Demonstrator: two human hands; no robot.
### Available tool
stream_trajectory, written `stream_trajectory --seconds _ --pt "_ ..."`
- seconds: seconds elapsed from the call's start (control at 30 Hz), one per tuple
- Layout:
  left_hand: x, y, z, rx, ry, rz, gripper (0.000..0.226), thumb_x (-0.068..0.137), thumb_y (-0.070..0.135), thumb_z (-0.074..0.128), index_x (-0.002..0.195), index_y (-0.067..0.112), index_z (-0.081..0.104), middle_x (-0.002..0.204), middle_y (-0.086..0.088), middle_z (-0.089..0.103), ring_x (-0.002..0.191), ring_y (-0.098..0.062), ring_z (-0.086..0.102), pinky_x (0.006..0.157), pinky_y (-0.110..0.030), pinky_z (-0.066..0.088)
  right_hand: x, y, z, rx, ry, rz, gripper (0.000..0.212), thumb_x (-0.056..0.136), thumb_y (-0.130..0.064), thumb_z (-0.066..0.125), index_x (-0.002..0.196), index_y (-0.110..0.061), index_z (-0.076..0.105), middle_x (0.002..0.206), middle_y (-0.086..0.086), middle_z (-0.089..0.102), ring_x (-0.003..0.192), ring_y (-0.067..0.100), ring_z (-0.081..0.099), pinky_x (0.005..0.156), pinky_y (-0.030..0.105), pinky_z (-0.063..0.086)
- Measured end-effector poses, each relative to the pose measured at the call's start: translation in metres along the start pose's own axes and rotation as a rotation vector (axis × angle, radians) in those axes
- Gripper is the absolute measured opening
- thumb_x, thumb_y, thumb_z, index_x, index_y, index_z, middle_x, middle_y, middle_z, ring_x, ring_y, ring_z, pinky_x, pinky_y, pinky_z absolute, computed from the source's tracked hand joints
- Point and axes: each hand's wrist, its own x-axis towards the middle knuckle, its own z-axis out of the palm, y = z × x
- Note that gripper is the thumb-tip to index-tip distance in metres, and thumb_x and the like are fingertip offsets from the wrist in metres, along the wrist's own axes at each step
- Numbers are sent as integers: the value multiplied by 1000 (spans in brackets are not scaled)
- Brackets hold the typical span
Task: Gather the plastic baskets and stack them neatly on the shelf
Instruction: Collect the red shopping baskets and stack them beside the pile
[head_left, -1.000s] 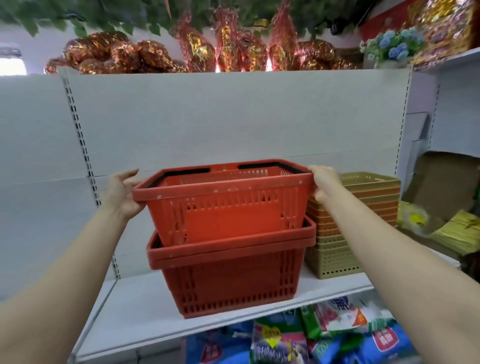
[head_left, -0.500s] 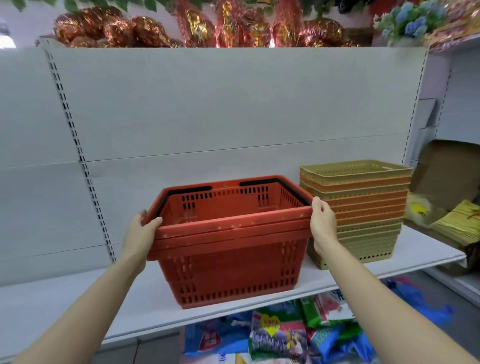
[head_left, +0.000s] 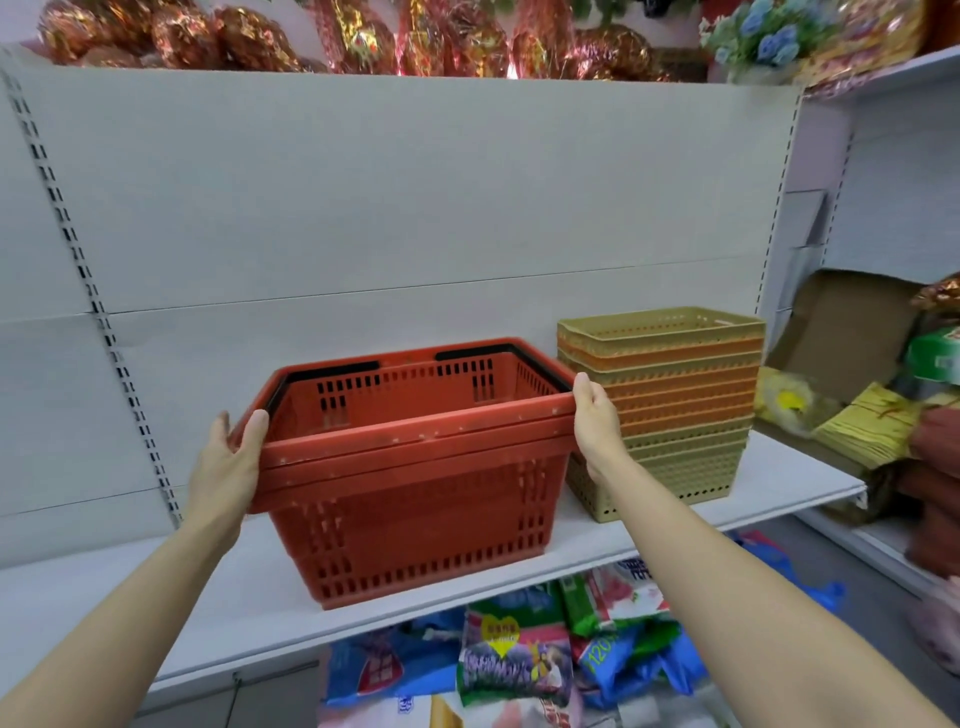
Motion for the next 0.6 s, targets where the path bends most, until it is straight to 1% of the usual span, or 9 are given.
stream_trajectory --seconds 0.03,0.1,0.17,0.2,0.27,0.37,0.43,0.5,0.6 --pt "-4 4 4 128 64 2 75 98 56 45 151 4 35 153 -20 43 137 -35 43 112 -47 31 0 2 -5 -28 -21 -20 52 101 -51 29 130 -16 54 123 0 59 115 19 54 100 37 41" --pt "-11 13 19 359 161 15 79 96 58 46 150 2 35 156 -24 35 144 -43 30 117 -58 21 0 6 -18 -120 -52 -73 53 101 -50 30 134 -16 53 130 3 59 122 22 53 104 38 40" --pt "-25 28 44 474 212 62 75 97 53 49 151 3 33 162 -23 23 150 -43 14 120 -60 6 4 12 -35 -238 -55 -145 54 101 -49 32 140 -15 48 140 5 53 130 25 48 108 39 37" --pt "-32 35 57 503 223 111 74 97 51 51 152 3 34 163 -22 21 151 -42 10 120 -61 2 5 16 -45 -289 -59 -188 54 101 -47 35 143 -14 45 144 5 50 133 25 45 109 38 35" --pt "-53 51 87 548 208 241 76 96 50 54 153 5 34 164 -20 20 152 -39 8 121 -60 -1 11 24 -70 -398 -66 -305 54 100 -43 43 145 -13 42 147 5 47 136 22 42 110 37 33" --pt "-86 70 146 632 100 427 77 94 54 54 155 12 33 167 -14 15 154 -33 2 120 -55 -6 30 38 -117 -545 -43 -498 53 97 -37 52 143 -13 44 144 5 50 135 20 42 110 37 35" --pt "-108 83 187 710 29 506 79 92 61 51 157 20 30 168 -10 10 155 -31 -3 118 -58 -9 49 42 -154 -621 7 -584 56 95 -36 56 143 -12 43 146 6 47 137 20 39 113 37 32" --pt "-125 95 222 784 -23 515 84 88 70 50 157 29 27 169 -7 4 154 -32 -9 115 -64 -12 70 46 -190 -710 35 -594 67 92 -37 60 148 -11 34 156 6 34 145 20 25 118 37 22" --pt "-136 104 251 851 -47 402 91 77 77 57 154 35 30 169 -7 3 152 -37 -12 110 -72 -12 103 51 -232 -886 -28 -570 92 88 -43 64 155 -10 11 164 5 3 150 18 -3 122 36 7"
